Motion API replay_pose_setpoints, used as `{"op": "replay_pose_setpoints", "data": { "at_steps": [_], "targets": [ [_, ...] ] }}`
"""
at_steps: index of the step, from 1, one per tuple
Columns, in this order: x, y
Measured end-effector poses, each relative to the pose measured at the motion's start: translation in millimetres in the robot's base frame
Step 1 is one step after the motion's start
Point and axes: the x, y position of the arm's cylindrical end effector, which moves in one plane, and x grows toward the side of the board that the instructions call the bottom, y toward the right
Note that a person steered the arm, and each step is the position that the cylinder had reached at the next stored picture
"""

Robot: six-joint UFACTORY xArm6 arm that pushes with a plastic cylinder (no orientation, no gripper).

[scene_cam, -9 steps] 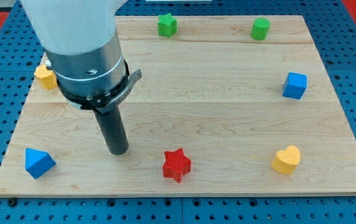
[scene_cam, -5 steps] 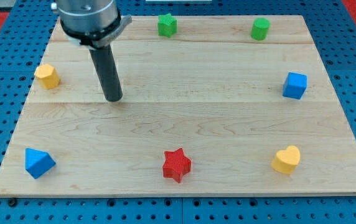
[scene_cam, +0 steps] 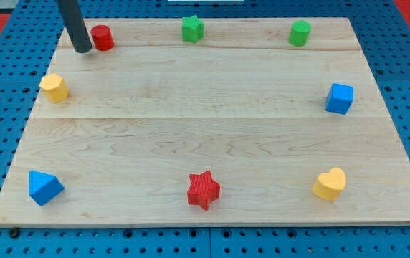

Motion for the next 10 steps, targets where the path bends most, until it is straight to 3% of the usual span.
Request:
{"op": "replay_pose_setpoints", "data": {
  "at_steps": [1,4,5,7,8,10],
  "targets": [
    [-17.4,9.9],
    [-17.0,184.6],
    [12.6,237.3],
    [14.6,463.7],
    [-3.1,507.0],
    [-43.0,428.8]
  ]
}}
